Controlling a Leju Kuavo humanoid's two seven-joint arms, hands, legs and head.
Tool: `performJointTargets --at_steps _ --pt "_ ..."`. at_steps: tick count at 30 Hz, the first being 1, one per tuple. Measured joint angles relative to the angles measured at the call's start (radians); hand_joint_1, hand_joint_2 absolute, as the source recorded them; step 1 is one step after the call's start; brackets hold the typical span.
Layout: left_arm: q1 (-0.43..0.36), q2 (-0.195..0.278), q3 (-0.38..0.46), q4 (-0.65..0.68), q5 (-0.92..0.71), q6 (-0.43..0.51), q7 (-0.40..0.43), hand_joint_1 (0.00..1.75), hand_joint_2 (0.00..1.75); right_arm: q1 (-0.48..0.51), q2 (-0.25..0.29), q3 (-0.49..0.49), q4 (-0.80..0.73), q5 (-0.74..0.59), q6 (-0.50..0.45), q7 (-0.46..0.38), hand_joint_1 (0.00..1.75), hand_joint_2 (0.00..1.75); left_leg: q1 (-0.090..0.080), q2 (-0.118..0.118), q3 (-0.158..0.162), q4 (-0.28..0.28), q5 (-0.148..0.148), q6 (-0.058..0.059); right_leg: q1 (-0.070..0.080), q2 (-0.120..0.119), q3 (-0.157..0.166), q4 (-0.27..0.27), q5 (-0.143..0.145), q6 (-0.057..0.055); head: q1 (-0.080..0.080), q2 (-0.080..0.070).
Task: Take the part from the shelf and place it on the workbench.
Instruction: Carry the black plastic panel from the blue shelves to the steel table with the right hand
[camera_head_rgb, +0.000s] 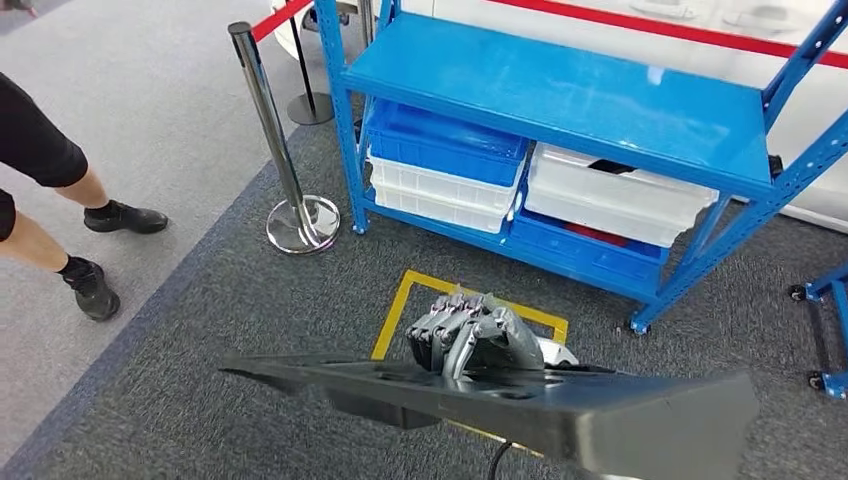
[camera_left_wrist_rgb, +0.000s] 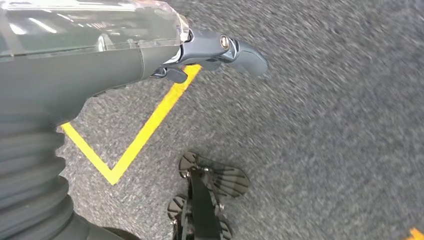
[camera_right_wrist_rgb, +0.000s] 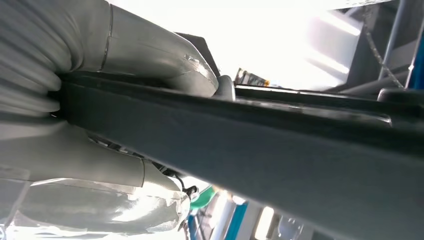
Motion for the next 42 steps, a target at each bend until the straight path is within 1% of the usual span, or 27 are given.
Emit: performJointTargets --at_steps 2,3,4,5,7,9,11,13,14,15,17,19,20,22,24,25,26,28,29,31,33,35,36,37,39,41,42 --pt "-0.004 0.001 0.0 0.0 0.005 0.005 0.0 0.0 1.75 0.006 0.001 0.004 -0.002 -0.002 -0.001 0.0 1.73 1.75 0.001 -0.02 -0.005 -0.002 0.007 0.008 -0.003 0.059 -0.051 0.116 -0.07 0.003 0.0 0.0" --pt "-0.005 0.001 0.0 0.0 0.01 0.011 0.0 0.0 1.75 0.012 0.002 0.006 -0.001 -0.004 0.002 0.0 1.73 1.75 -0.001 -0.033 -0.009 -0.002 0.009 0.01 -0.002 0.069 -0.08 0.182 -0.1 0.003 0.0 0.0" --pt "-0.004 0.002 0.001 0.0 0.016 0.018 0.0 0.0 1.75 0.018 0.004 0.009 0.002 -0.007 0.008 0.0 1.73 1.75 -0.002 -0.045 -0.011 -0.001 0.01 0.011 -0.002 0.073 -0.101 0.229 -0.115 0.002 0.0 0.0" --pt "-0.003 0.003 0.002 0.0 0.023 0.025 0.0 0.0 1.75 0.023 0.007 0.014 0.006 -0.01 0.015 0.0 1.73 1.75 -0.003 -0.059 -0.013 0.0 0.012 0.01 -0.001 0.075 -0.105 0.24 -0.108 0.0 0.0 0.0" --pt "-0.001 0.004 0.006 0.0 0.031 0.031 -0.002 0.0 1.75 0.027 0.02 0.029 0.016 -0.007 0.025 0.0 1.73 1.75 -0.004 -0.086 -0.014 0.004 0.013 0.007 -0.001 0.089 -0.059 0.15 -0.046 -0.009 0.0 0.0" --pt "-0.003 0.005 0.009 0.0 0.033 0.03 -0.011 0.0 1.75 0.026 0.039 0.05 0.028 0.006 0.025 0.0 1.73 1.75 -0.005 -0.113 -0.019 0.01 0.014 0.0 -0.002 0.134 0.003 0.022 0.006 -0.018 0.0 0.0" --pt "-0.005 0.007 0.009 0.0 0.026 0.028 -0.022 0.0 1.75 0.026 0.055 0.071 0.04 0.016 0.018 0.0 1.73 1.75 -0.002 -0.136 -0.03 0.012 0.019 -0.013 -0.001 0.158 0.022 -0.027 0.012 -0.021 0.0 0.0" --pt "-0.002 0.009 0.008 0.0 0.013 0.031 -0.03 0.0 1.75 0.024 0.068 0.089 0.049 0.018 0.011 0.0 1.73 1.75 0.003 -0.154 -0.039 0.01 0.024 -0.028 -0.001 0.136 0.022 -0.034 0.017 -0.025 0.0 0.0" --pt "0.0 0.011 0.008 0.0 0.009 0.035 -0.033 0.0 1.75 0.022 0.075 0.097 0.053 0.019 0.009 0.0 1.73 1.75 0.002 -0.142 -0.044 0.016 0.019 -0.033 -0.002 0.123 0.024 -0.04 0.02 -0.031 0.0 0.0" --pt "-0.001 0.012 0.008 0.0 0.007 0.041 -0.035 0.0 1.75 0.02 0.081 0.103 0.056 0.018 0.009 0.0 1.73 1.75 0.001 -0.119 -0.054 0.036 0.006 -0.038 -0.004 0.109 0.026 -0.045 0.023 -0.038 0.0 0.0" --pt "-0.007 0.015 0.008 0.0 0.008 0.053 -0.04 0.0 1.75 0.018 0.09 0.116 0.062 0.018 0.009 0.0 1.73 1.75 -0.003 -0.051 -0.104 0.144 -0.054 -0.045 -0.002 0.078 0.028 -0.051 0.026 -0.047 -0.001 0.0" --pt "-0.012 0.017 0.008 0.0 0.009 0.061 -0.045 0.0 1.75 0.018 0.093 0.126 0.07 0.018 0.009 0.0 1.73 1.75 0.0 -0.023 -0.161 0.273 -0.107 -0.051 0.003 0.045 0.027 -0.051 0.025 -0.049 -0.001 0.0" --pt "-0.012 0.017 0.007 0.0 0.007 0.061 -0.046 0.0 1.75 0.018 0.094 0.13 0.074 0.018 0.009 0.0 1.73 1.75 0.001 -0.019 -0.168 0.294 -0.108 -0.052 0.004 0.03 0.027 -0.051 0.024 -0.05 -0.001 0.0" --pt "-0.008 0.018 0.007 0.0 0.004 0.058 -0.048 0.0 1.75 0.017 0.097 0.137 0.08 0.018 0.007 0.0 1.73 1.75 0.002 -0.008 -0.119 0.212 -0.061 -0.051 0.006 0.005 0.028 -0.05 0.022 -0.048 -0.001 0.0" --pt "-0.008 0.019 0.007 0.0 0.002 0.055 -0.048 0.0 1.75 0.015 0.097 0.139 0.082 0.018 0.006 0.0 1.73 1.75 -0.005 0.036 -0.038 0.066 -0.012 -0.038 0.01 -0.017 0.033 -0.05 0.019 -0.043 -0.001 0.0" --pt "-0.009 0.02 0.007 0.0 0.002 0.054 -0.049 0.0 1.75 0.014 0.097 0.139 0.082 0.018 0.006 0.0 1.73 1.75 -0.009 0.052 -0.015 0.022 -0.001 -0.03 0.013 -0.025 0.035 -0.05 0.017 -0.039 -0.001 0.0" --pt "-0.009 0.021 0.006 0.0 0.002 0.053 -0.05 0.0 1.75 0.012 0.097 0.14 0.082 0.018 0.006 0.0 1.73 1.75 -0.013 0.06 -0.007 0.004 0.0 -0.022 0.015 -0.034 0.036 -0.05 0.016 -0.034 -0.001 0.0" --pt "-0.007 0.022 0.006 0.0 0.002 0.052 -0.051 0.0 1.75 0.01 0.098 0.142 0.084 0.018 0.005 0.0 1.73 1.75 -0.014 0.039 -0.01 0.002 0.005 -0.01 0.017 -0.05 0.038 -0.05 0.015 -0.026 -0.001 0.0" --pt "-0.005 0.022 0.006 0.0 0.001 0.051 -0.051 0.0 1.75 0.009 0.098 0.143 0.085 0.018 0.005 0.0 1.73 1.75 -0.011 0.029 -0.01 -0.001 0.008 -0.005 0.015 -0.042 0.038 -0.046 0.01 -0.02 -0.001 0.0" --pt "-0.004 0.022 0.004 0.0 -0.002 0.044 -0.053 0.0 1.75 0.008 0.098 0.144 0.086 0.019 0.001 0.0 1.73 1.75 -0.005 0.01 -0.008 -0.009 0.016 0.006 0.01 0.009 0.018 0.005 -0.029 -0.012 0.0 0.0" --pt "-0.008 0.022 0.0 0.0 -0.006 0.032 -0.057 0.0 1.75 0.012 0.096 0.144 0.088 0.024 -0.003 0.0 1.73 1.75 -0.004 -0.013 -0.012 -0.01 0.02 0.012 0.006 0.062 -0.04 0.133 -0.096 -0.008 0.0 0.0" --pt "-0.009 0.022 -0.006 0.0 -0.008 0.021 -0.06 0.0 1.75 0.016 0.095 0.145 0.092 0.032 -0.004 0.0 1.73 1.75 -0.005 -0.041 -0.016 -0.007 0.022 0.014 0.005 0.074 -0.093 0.239 -0.128 -0.006 0.0 0.0" --pt "-0.008 0.022 -0.009 0.0 -0.009 0.016 -0.061 0.0 1.75 0.017 0.095 0.145 0.093 0.035 -0.004 0.0 1.73 1.75 -0.005 -0.055 -0.017 -0.005 0.022 0.014 0.004 0.075 -0.095 0.237 -0.112 -0.006 0.0 0.0" --pt "-0.007 0.021 -0.012 0.0 -0.01 0.01 -0.06 0.0 1.75 0.017 0.095 0.145 0.096 0.038 -0.004 0.001 1.73 1.75 -0.004 -0.07 -0.017 -0.002 0.021 0.012 0.002 0.079 -0.077 0.194 -0.077 -0.007 0.0 0.0" --pt "-0.007 0.017 -0.016 0.0 -0.014 -0.002 -0.057 0.0 1.75 0.016 0.097 0.145 0.101 0.044 -0.005 0.002 1.73 1.75 -0.005 -0.098 -0.02 0.006 0.019 0.005 -0.004 0.121 -0.014 0.053 -0.006 -0.01 0.0 0.0" --pt "-0.008 0.014 -0.018 0.0 -0.017 -0.009 -0.053 0.0 1.75 0.016 0.098 0.145 0.106 0.049 -0.006 0.002 1.73 1.75 -0.005 -0.121 -0.031 0.013 0.021 -0.007 -0.008 0.161 0.016 -0.025 0.018 -0.011 0.0 0.0" --pt "-0.007 0.013 -0.018 0.0 -0.018 -0.009 -0.052 0.0 1.75 0.016 0.099 0.145 0.11 0.051 -0.006 0.002 1.73 1.75 -0.003 -0.132 -0.036 0.013 0.023 -0.015 -0.006 0.164 0.016 -0.03 0.015 -0.012 0.0 0.0"
